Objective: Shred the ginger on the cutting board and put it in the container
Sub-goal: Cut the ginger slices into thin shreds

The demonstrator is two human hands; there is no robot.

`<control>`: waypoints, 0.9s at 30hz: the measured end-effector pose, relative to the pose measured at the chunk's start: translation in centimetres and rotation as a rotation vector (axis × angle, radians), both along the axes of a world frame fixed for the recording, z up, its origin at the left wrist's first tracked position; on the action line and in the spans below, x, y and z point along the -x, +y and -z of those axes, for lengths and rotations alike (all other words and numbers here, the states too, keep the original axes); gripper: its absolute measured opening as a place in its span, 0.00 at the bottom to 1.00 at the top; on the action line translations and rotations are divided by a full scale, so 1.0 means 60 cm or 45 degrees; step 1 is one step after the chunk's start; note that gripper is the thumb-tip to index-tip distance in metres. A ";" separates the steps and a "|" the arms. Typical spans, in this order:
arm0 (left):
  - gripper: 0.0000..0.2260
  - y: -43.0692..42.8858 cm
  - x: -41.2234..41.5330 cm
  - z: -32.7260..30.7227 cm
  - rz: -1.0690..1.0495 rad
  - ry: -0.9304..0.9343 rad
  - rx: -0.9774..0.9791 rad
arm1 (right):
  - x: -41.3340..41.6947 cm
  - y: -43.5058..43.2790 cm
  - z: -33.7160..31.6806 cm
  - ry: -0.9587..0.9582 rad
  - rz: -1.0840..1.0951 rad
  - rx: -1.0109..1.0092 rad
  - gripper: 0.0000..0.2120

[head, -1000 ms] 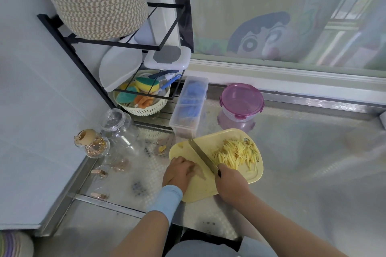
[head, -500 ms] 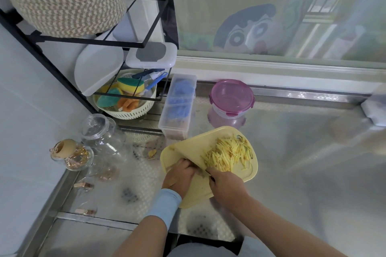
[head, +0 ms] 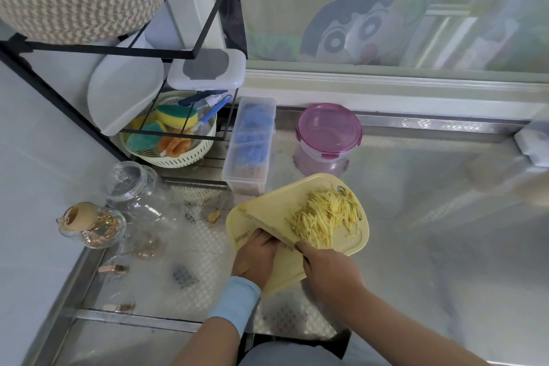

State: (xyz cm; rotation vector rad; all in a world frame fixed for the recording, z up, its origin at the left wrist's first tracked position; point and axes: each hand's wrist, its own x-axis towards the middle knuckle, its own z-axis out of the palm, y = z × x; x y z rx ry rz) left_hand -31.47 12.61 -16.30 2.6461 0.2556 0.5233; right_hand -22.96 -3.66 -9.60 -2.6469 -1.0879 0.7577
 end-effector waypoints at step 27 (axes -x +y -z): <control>0.14 0.003 0.000 0.013 -0.082 -0.011 0.072 | -0.012 0.032 0.004 -0.023 -0.080 0.085 0.11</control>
